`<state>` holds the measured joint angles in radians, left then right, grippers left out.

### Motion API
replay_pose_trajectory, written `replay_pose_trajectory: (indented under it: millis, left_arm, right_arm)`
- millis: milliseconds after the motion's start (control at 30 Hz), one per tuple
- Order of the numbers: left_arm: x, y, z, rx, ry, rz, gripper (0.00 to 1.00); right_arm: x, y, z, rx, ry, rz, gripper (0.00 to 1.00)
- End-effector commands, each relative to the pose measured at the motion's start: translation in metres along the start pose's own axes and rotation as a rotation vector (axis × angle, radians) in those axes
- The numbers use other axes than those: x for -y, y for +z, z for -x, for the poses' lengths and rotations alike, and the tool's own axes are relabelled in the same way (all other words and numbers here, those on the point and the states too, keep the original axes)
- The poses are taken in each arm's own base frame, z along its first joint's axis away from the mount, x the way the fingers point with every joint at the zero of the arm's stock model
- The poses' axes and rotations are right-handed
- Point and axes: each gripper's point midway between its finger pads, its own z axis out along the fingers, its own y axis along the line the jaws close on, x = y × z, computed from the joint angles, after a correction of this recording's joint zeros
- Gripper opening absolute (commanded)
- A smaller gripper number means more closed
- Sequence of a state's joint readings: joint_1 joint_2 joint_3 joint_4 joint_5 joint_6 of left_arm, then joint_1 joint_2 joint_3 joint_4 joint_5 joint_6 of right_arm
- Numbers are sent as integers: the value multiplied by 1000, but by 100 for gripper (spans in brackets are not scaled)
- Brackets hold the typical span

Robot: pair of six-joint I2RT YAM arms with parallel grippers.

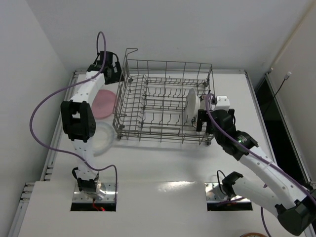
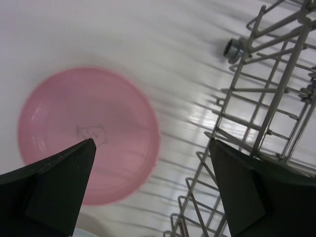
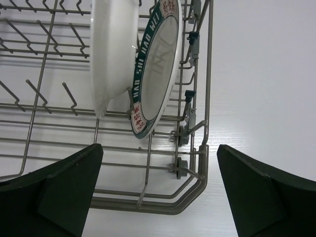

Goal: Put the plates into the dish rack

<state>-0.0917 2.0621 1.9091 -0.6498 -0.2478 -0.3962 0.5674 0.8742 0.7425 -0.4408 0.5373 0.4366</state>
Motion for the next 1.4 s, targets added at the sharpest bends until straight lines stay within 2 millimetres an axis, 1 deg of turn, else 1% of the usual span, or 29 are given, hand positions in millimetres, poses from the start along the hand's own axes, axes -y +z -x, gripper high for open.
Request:
replay_pose_trajectory:
  millis: [0,67,133,200,233,267,333,367,467,500,533,567,600,733,767,800,833,867,900,933,1000,1033,1067,1133,1233,1267,1367]
  left_arm:
    - [0,25,-61,-183,106,73,100]
    - [-10,31,-76,-212,122,118,100]
    - [-13,35,-88,-233,129,125,100]
    - [-13,38,-92,-242,132,128,100]
    - [-18,39,-98,-263,143,154,100]
    - [-19,40,-98,-258,119,166,100]
    - [-20,32,-91,-228,100,169,100]
    - [-20,21,-81,-170,71,150,100]
    - [-17,-1,-61,-71,35,105,100]
    - [-22,0,-60,-72,46,111,100]
    - [-20,0,-60,-83,48,102,100]
    - [-24,-1,-56,-102,48,114,100]
    - [-26,12,-70,-153,74,130,100]
    - [-27,29,-92,-228,117,142,100]
    - [-29,32,-99,-246,123,148,100]
    - [-30,38,-105,-256,126,151,100]
    - [-32,39,-105,-259,118,148,100]
    - [-33,42,-110,-272,121,152,100]
    - [-33,48,-114,-277,123,154,100]
    - [-30,50,-112,-276,129,143,100]
    - [-29,56,-119,-300,143,139,100]
    - [-28,59,-118,-298,142,138,99]
    - [-28,58,-120,-311,144,133,99]
    - [-27,65,-127,-330,155,126,95]
    - [-26,68,-132,-343,157,120,92]
    - [-27,69,-138,-360,161,125,90]
    - [-27,69,-138,-361,161,125,90]
  right_arm:
    - [-8,-1,14,50,21,58,100]
    - [-10,-1,14,46,21,71,100]
    - [-9,-2,18,59,34,78,100]
    - [-8,-1,18,57,37,78,100]
    - [-8,-1,18,57,37,78,100]
    - [-6,-1,18,57,41,70,100]
    - [-7,-1,18,55,41,79,100]
    - [-7,-1,18,55,41,79,100]
    - [-8,0,17,50,45,90,100]
    - [-8,0,17,50,45,90,100]
    - [-9,-2,19,56,48,101,100]
    - [-9,-2,19,56,48,101,100]
    - [-9,-4,21,64,52,104,100]
    - [-6,-5,20,63,64,95,100]
    - [-5,-8,22,72,69,98,100]
    - [-4,-8,20,64,65,96,100]
    - [-4,-9,22,72,69,98,100]
    - [-4,-9,22,72,69,98,100]
    - [-4,-9,22,72,69,98,100]
    - [-5,-10,20,62,65,104,100]
    - [-5,-12,21,70,68,107,100]
    - [-5,-12,21,70,68,107,100]
    - [-2,-11,22,70,72,99,100]
    - [-2,-11,22,70,72,99,100]
    - [-2,-9,20,62,69,96,100]
    - [-2,-9,20,62,69,96,100]
    - [-2,-9,20,62,69,96,100]
